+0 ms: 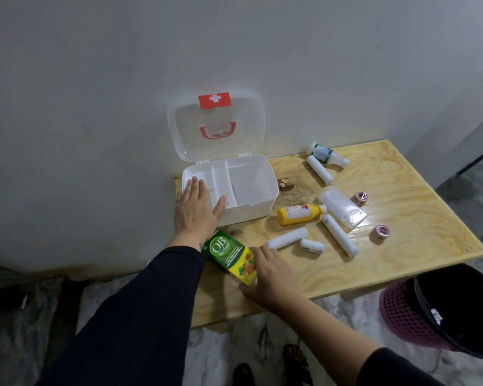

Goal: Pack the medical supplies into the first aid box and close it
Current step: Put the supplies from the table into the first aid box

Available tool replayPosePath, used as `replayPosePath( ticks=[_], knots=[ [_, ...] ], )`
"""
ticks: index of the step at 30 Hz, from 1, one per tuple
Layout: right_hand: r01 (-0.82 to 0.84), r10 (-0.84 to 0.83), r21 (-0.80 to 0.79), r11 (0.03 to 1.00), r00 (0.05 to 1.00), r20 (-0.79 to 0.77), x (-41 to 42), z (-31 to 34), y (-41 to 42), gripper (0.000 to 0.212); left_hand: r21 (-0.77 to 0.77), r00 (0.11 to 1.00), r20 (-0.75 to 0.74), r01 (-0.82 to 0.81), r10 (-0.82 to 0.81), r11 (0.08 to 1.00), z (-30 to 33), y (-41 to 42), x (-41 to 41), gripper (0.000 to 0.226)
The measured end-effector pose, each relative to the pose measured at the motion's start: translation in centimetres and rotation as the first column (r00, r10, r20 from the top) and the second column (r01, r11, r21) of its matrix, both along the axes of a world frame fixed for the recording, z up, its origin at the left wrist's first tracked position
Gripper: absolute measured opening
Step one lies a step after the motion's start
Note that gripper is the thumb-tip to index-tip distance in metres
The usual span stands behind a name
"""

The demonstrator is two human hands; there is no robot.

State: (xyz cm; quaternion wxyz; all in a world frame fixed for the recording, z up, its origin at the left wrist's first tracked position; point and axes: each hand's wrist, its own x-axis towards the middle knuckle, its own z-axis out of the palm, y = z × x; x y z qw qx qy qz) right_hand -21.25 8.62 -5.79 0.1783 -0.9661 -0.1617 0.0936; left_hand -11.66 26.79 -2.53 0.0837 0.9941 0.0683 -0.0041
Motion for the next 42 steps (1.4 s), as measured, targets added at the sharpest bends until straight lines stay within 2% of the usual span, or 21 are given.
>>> replayPosePath(
  ticks=[7, 12, 16, 20, 26, 32, 36, 39, 42],
  knots=[
    [0.058, -0.059, 0.029, 0.998, 0.998, 0.031, 0.7, 2.8, -5.1, 0.073, 0.069, 1.000, -0.010, 0.025, -0.024, 0.997, 0.1, 0.2, 0.0, 0.077],
    [0.228, -0.229, 0.021, 0.973, 0.967, 0.108, 2.6, 5.8, -8.4, 0.076, 0.114, 0.999, -0.030, 0.044, -0.041, 0.992, 0.4, 0.1, -0.1, 0.079],
    [0.144, -0.138, -0.023, 0.989, 0.975, 0.176, 6.3, 8.6, -8.1, 0.075, 0.114, 0.999, -0.035, 0.040, -0.036, 0.993, 0.5, 0.1, -0.1, 0.079],
    [0.021, -0.013, -0.052, 0.998, 0.990, 0.142, 9.7, 11.2, -7.7, 0.067, 0.096, 0.999, -0.026, 0.043, -0.040, 0.994, 0.5, 0.0, -0.2, 0.079],
    [0.049, -0.038, -0.080, 0.996, 0.990, 0.138, 15.0, 14.5, -7.4, 0.070, 0.091, 0.999, -0.036, 0.034, -0.031, 0.995, 0.3, 0.1, 0.1, 0.082],
    [0.049, -0.012, -0.242, 0.969, 0.989, 0.149, 16.9, 13.5, -3.7, 0.070, 0.089, 0.999, -0.019, 0.032, -0.031, 0.996, 0.1, 0.1, 0.2, 0.079],
    [0.044, 0.010, -0.313, 0.949, 0.985, 0.172, 17.3, 12.2, -1.4, 0.061, 0.071, 1.000, -0.009, 0.028, -0.028, 0.997, 0.0, 0.0, 0.2, 0.078],
    [0.022, 0.032, -0.316, 0.949, 0.986, 0.164, 17.6, 11.1, 0.2, 0.053, 0.052, 1.000, 0.006, 0.021, -0.022, 0.998, -0.1, 0.1, 0.2, 0.078],
    [0.021, 0.003, -0.227, 0.974, 0.994, 0.105, 18.0, 9.5, 1.9, 0.048, 0.046, 1.000, 0.013, 0.021, -0.021, 0.999, -0.3, 0.1, 0.3, 0.079]
  ],
)
